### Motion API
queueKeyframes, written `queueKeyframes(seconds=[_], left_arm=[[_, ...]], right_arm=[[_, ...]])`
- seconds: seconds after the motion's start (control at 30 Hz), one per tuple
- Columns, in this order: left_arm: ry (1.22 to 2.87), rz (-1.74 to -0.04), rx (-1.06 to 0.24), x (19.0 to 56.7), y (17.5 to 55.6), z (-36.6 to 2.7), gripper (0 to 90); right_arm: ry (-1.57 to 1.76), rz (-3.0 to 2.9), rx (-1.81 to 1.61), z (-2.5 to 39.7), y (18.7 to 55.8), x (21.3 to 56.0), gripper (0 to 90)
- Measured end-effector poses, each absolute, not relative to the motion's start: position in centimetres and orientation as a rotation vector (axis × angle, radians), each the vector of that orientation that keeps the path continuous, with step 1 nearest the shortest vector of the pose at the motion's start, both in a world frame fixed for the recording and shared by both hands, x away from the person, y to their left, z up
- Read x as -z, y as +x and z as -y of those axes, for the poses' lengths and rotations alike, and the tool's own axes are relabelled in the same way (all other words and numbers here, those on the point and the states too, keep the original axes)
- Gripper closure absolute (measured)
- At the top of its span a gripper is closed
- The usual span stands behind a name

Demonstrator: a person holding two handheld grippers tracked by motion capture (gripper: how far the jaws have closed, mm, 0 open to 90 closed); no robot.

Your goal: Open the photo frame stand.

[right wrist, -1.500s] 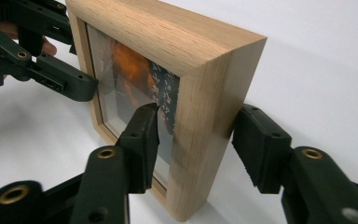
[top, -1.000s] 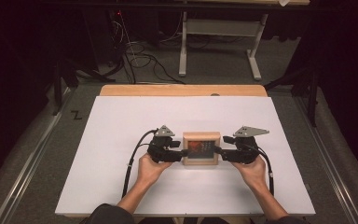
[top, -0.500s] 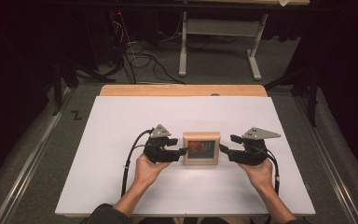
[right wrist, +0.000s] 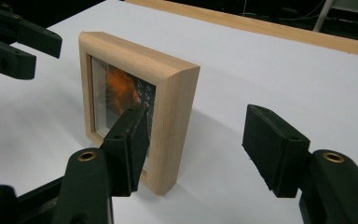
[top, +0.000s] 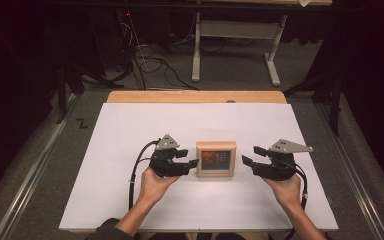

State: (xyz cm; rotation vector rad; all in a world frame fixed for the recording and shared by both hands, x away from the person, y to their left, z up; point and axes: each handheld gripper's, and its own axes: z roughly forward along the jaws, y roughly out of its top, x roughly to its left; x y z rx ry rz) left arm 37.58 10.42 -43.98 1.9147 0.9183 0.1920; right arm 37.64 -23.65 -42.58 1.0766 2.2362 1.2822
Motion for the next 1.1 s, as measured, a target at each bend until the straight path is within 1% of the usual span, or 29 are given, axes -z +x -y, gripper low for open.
queueKeyframes(seconds=[0.43, 0.63, 0.8, 1.1], left_arm=[[1.94, -0.93, -0.194, 43.4, 36.2, -10.0, 43.4], [1.966, -0.919, -0.221, 43.5, 35.6, -9.6, 43.3], [1.95, -0.925, -0.194, 44.1, 35.0, -9.3, 43.4], [1.949, -0.922, -0.206, 44.9, 33.7, -8.8, 43.2]], right_arm=[[1.084, -2.235, -1.275, 24.7, 35.8, 42.8, 42.4], [1.09, -2.227, -1.283, 24.7, 35.2, 42.9, 42.6], [1.097, -2.22, -1.295, 24.8, 34.6, 43.1, 42.7], [1.091, -2.236, -1.298, 24.2, 33.8, 43.4, 42.8]])
